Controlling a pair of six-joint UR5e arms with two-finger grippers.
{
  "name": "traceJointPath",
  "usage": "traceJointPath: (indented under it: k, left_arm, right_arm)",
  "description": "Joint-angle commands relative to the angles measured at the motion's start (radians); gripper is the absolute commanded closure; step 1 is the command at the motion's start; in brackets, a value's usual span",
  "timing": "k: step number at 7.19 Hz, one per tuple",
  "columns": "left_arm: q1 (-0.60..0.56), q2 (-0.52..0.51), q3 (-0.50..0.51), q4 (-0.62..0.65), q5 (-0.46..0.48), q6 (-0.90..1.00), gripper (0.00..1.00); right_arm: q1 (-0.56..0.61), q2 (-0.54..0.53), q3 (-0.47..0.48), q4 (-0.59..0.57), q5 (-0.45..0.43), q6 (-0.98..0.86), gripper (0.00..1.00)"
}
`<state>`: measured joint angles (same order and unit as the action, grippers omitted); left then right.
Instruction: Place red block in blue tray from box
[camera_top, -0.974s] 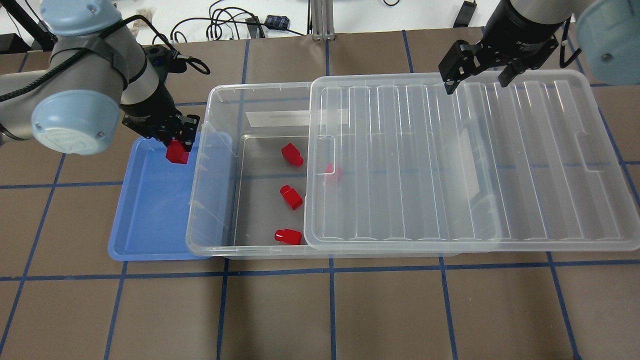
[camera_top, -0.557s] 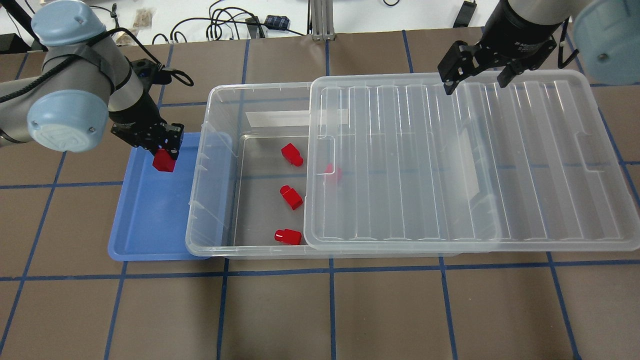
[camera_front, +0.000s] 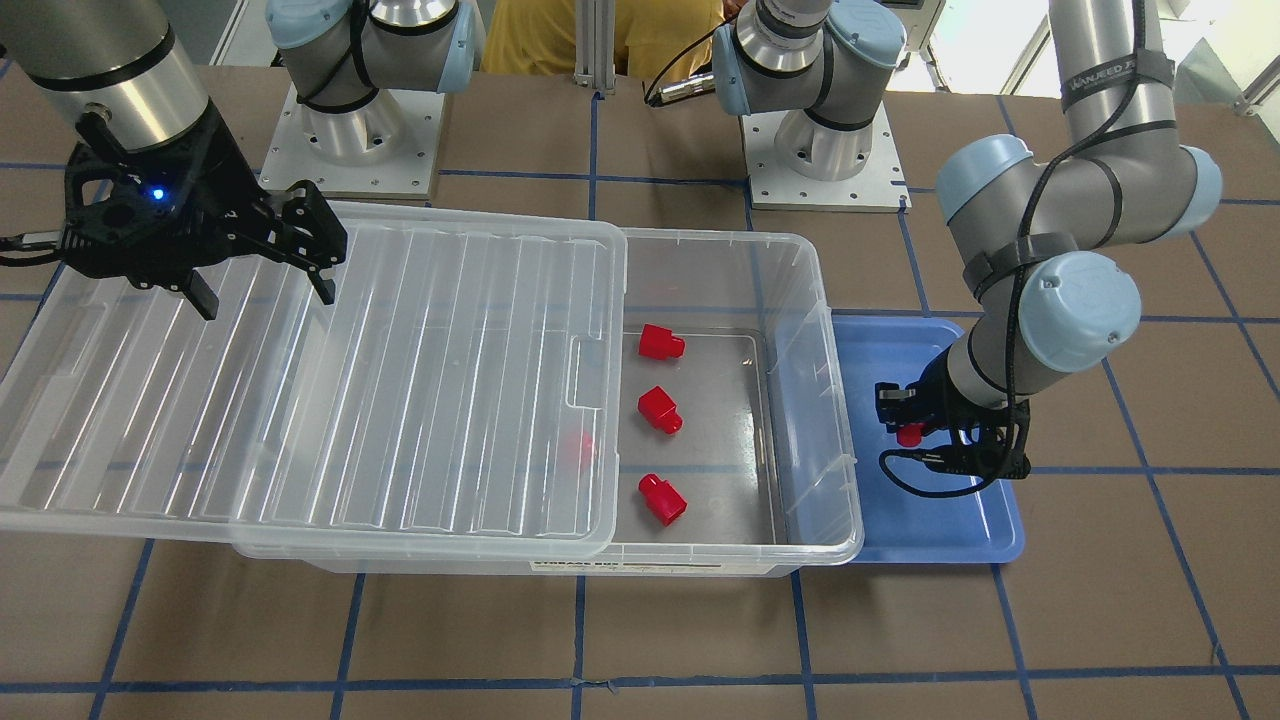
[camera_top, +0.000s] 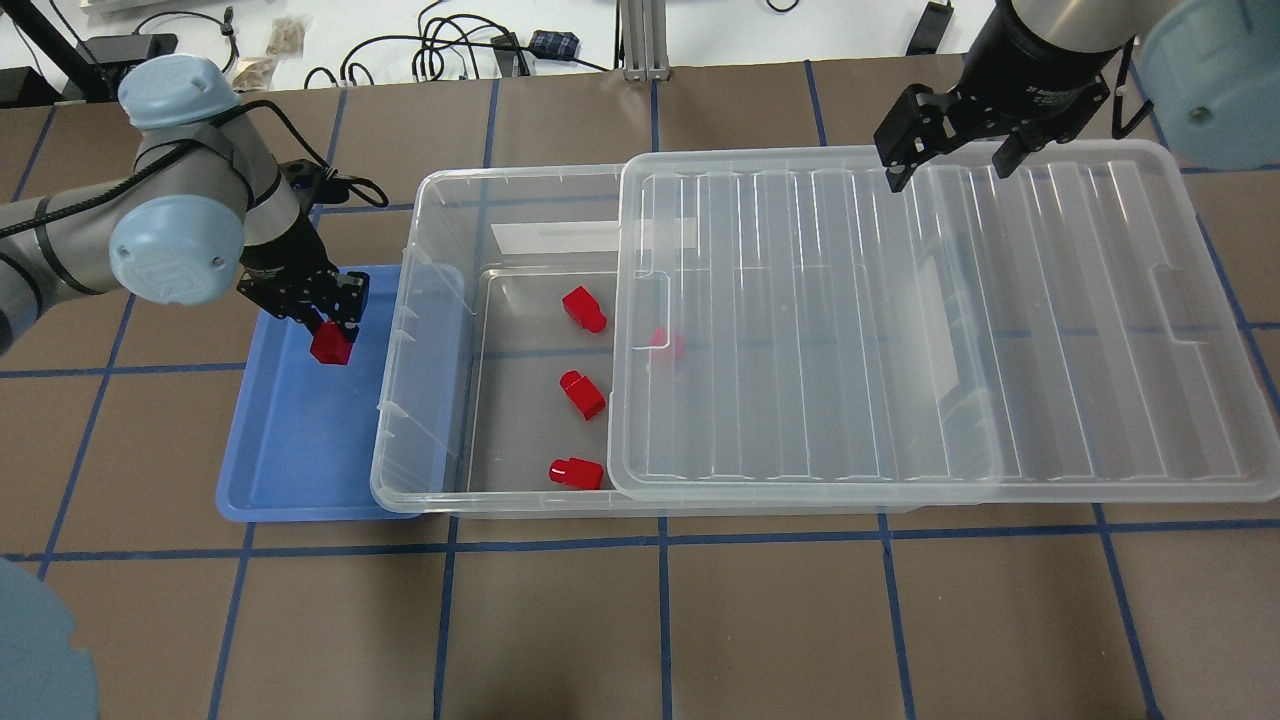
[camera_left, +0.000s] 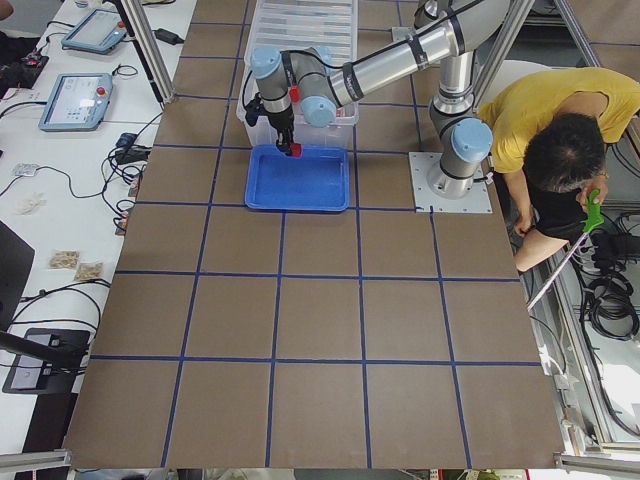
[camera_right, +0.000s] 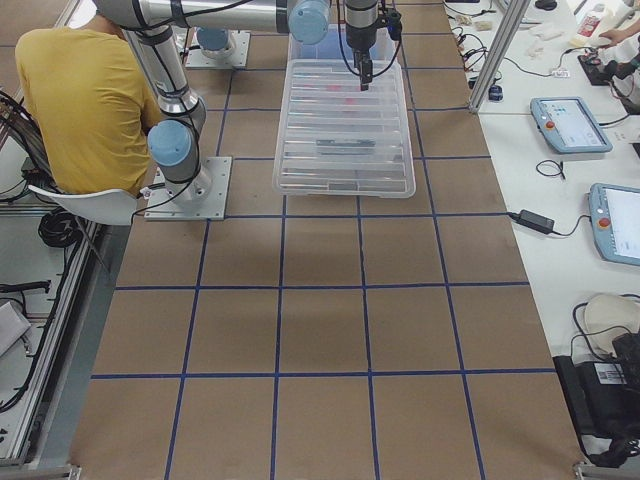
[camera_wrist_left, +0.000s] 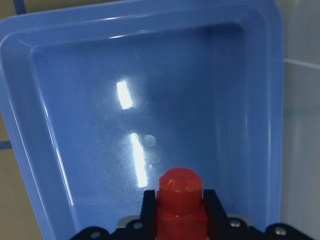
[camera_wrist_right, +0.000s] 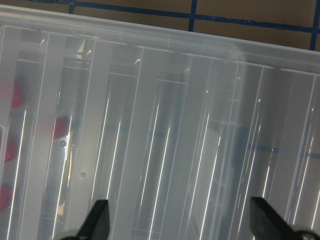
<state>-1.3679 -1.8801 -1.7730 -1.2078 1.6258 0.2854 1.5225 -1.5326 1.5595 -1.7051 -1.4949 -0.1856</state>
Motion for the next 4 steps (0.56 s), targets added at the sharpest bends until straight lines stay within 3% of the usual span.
traceJointPath:
  k: [1,4]
  left_arm:
    - [0.009,-0.019,0.004,0.049,0.0,-0.005,0.0]
    - [0.003,0.025,0.02,0.048,0.0,-0.011,0.0]
  right_arm:
    - [0.001,0.009,0.004,-0.013,0.005,0.0,0.0]
    - [-0.001,0.011,0.005,-0.013,0.005,0.0,0.0]
